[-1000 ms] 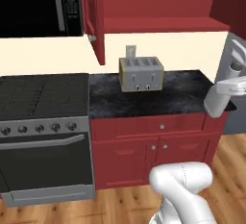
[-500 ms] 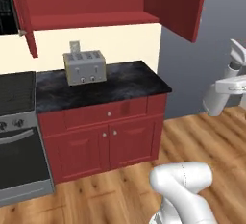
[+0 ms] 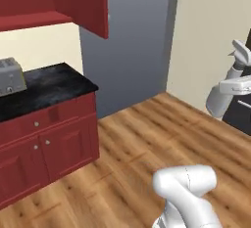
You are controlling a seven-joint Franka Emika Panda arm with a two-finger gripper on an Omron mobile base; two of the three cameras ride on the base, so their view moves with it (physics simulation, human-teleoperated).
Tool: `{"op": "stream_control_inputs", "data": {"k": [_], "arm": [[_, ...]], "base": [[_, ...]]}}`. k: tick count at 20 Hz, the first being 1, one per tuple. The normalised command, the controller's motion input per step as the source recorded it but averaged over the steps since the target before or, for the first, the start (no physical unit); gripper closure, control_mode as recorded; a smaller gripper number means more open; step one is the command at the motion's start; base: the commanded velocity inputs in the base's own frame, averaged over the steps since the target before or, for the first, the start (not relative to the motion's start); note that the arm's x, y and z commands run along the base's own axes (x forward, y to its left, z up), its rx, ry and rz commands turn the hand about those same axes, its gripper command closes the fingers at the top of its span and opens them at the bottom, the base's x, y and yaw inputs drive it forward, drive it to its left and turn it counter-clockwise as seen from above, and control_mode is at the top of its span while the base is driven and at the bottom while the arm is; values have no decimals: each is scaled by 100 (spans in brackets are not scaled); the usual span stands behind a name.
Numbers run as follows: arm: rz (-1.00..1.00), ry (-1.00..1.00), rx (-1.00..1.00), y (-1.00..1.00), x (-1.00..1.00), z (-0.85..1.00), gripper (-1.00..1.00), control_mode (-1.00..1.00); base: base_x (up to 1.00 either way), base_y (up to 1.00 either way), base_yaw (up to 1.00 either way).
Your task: Move the cutting board and knife to the sink. Then move spray from the cabinet to the counter.
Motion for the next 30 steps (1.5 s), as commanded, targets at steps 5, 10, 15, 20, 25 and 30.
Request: {"op": "stream_control_inputs", "data": {"k": [5,10,15,20,25,30], "arm": [[0,0,0,0,0,0,100,100],[0,0,0,0,0,0,100,100],[0,0,0,0,0,0,100,100],[0,0,0,0,0,0,100,100],[0,0,0,0,0,0,100,100],[0,0,0,0,0,0,100,100]], "base": [[-45,-60,-60],[-40,-62,-60],[-26,-61,-58],[-3,-48,-51],[5,-43,-44],[43,-43,-37]]}}
